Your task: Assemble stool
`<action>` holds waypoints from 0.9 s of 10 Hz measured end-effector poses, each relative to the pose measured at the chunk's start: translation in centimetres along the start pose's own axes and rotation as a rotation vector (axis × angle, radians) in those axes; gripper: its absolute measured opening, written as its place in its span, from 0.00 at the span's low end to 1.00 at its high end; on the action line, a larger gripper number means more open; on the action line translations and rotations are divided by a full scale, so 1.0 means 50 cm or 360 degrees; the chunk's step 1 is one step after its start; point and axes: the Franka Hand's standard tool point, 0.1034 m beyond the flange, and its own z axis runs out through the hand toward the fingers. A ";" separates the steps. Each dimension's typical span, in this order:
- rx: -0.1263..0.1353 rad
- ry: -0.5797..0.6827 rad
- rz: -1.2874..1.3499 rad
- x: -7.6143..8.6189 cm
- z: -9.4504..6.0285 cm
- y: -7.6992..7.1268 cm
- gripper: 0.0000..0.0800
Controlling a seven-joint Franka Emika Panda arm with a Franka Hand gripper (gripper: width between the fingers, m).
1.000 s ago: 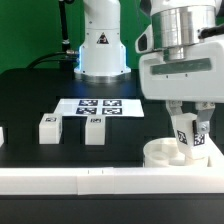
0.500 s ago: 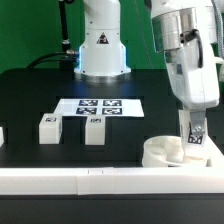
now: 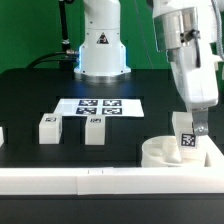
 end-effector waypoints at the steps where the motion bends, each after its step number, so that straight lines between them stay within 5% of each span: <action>1: 0.0019 -0.0004 -0.0230 -0.001 -0.015 -0.011 0.81; 3: 0.0055 -0.0015 -0.0557 -0.006 -0.047 -0.032 0.81; 9: 0.0011 0.0027 -0.1927 0.009 -0.049 -0.034 0.81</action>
Offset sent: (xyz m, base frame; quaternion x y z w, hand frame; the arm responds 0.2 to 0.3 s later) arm 0.0000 0.0000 0.0000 0.0000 0.0000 -0.1790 0.9838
